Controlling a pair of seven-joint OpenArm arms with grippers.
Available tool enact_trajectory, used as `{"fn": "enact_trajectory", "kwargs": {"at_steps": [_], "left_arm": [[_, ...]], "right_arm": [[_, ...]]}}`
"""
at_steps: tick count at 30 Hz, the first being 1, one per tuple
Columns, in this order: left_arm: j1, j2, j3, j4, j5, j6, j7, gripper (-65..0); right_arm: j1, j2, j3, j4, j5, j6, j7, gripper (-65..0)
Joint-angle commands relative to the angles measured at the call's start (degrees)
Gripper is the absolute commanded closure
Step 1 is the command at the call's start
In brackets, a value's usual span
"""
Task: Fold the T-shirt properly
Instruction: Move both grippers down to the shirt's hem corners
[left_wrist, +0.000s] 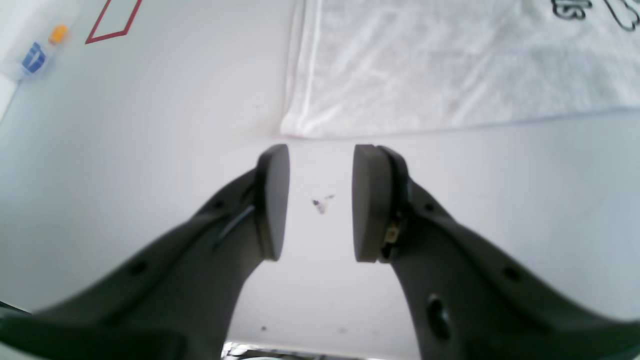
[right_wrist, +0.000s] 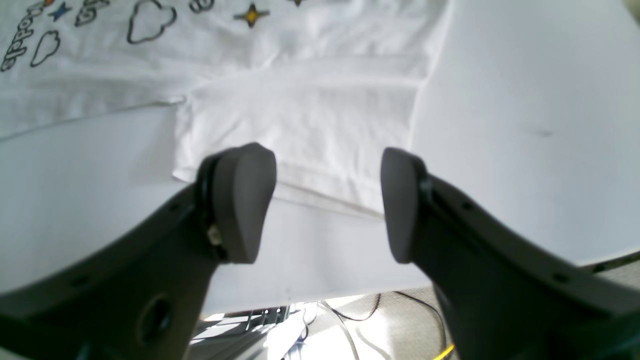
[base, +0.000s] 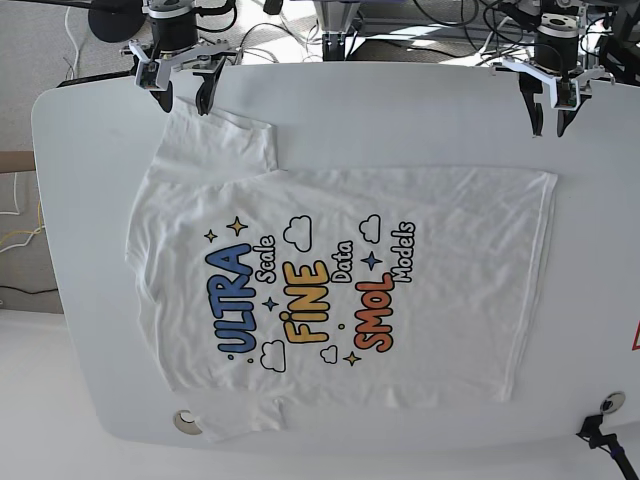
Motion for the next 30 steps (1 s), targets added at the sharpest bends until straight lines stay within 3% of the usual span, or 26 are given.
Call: {"fn": "enact_trajectory", "kwargs": {"at_steps": [1, 5, 10, 14, 20, 30], "left_arm": [[-0.7, -0.6, -1.4, 0.8, -3.1, 0.3, 1.7, -19.9], [-6.3, -1.5, -7.2, 0.8, -13.9, -0.7, 14.5, -19.9], [-13.2, -1.7, -15.5, -0.8, -21.5, -13.4, 31.1, -19.7], [-19.7, -1.7, -21.3, -2.6, -21.8, -21.3, 40.6, -19.7], [-23.3, -1.7, -23.1, -4.0, -18.6, -22.9, 42.8, -19.7], [-23.3, -1.7, -21.5, -5.3, -18.6, -22.9, 42.8, -19.7]], "right_arm": [[0.3, 2.5, 2.1, 1.0, 6.0, -0.2, -0.7, -36.0], [0.9, 6.0, 3.5, 1.0, 19.1, -0.2, -4.3, -35.8], [1.2, 8.8, 7.2, 1.0, 32.4, -0.2, -11.1, -35.8], [2.7, 10.0, 10.0, -0.9, 41.4, -0.2, -16.3, -35.7], [5.5, 9.5, 11.1, -4.6, 47.2, 1.4, -23.1, -35.6], [7.3, 8.7, 10.9, -13.0, 47.5, 1.9, -23.3, -35.6]]}}
